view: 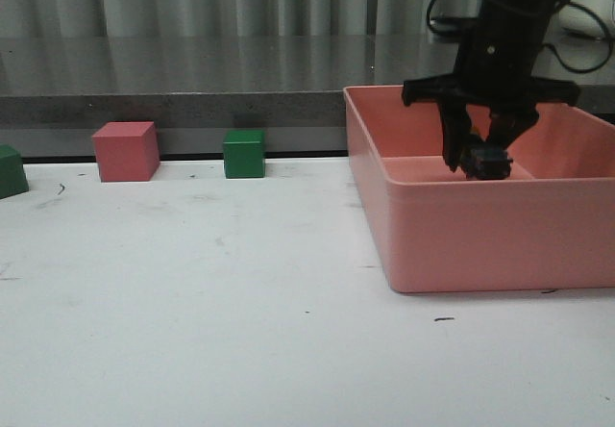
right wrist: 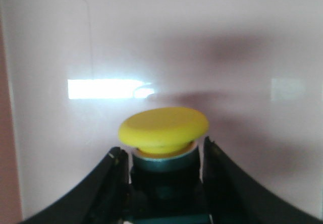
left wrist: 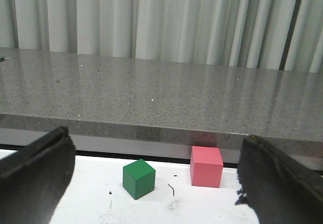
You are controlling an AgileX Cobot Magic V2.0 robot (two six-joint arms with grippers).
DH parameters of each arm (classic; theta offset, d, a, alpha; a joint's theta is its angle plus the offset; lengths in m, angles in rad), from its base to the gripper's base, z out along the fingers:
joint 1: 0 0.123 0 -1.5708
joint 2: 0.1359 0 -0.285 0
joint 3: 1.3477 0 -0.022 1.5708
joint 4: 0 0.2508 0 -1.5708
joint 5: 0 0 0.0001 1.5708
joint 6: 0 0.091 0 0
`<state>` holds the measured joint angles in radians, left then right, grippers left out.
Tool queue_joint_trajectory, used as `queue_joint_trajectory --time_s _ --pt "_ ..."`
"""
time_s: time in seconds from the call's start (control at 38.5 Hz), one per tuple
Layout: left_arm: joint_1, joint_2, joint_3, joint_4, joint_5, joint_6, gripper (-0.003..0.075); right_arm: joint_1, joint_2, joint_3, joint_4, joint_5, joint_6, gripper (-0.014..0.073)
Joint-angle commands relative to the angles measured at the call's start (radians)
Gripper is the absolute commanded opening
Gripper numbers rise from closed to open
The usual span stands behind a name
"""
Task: Place and stand button with both arms
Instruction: 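Close the right gripper on the button body and lift it, then carry the button out of the bin toward the left arm's side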
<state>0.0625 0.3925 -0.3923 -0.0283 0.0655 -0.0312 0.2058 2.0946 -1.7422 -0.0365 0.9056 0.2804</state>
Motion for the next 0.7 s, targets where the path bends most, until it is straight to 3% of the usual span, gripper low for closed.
queue_joint_trajectory --time_s 0.0,0.18,0.36,0.68 --pt "0.001 0.014 -0.034 -0.001 -0.084 -0.010 0.0617 0.002 -0.127 -0.031 -0.011 -0.018 -0.006 0.0171" --pt "0.001 0.014 -0.034 -0.001 -0.084 -0.010 0.0617 0.010 -0.208 -0.031 0.043 0.020 -0.006 0.0171" --pt "0.001 0.014 -0.034 -0.001 -0.084 -0.010 0.0617 0.090 -0.275 -0.031 0.045 0.025 -0.016 0.0171" --pt "0.001 0.014 -0.034 -0.001 -0.084 -0.010 0.0617 0.390 -0.250 -0.106 0.153 0.021 -0.080 0.0171"
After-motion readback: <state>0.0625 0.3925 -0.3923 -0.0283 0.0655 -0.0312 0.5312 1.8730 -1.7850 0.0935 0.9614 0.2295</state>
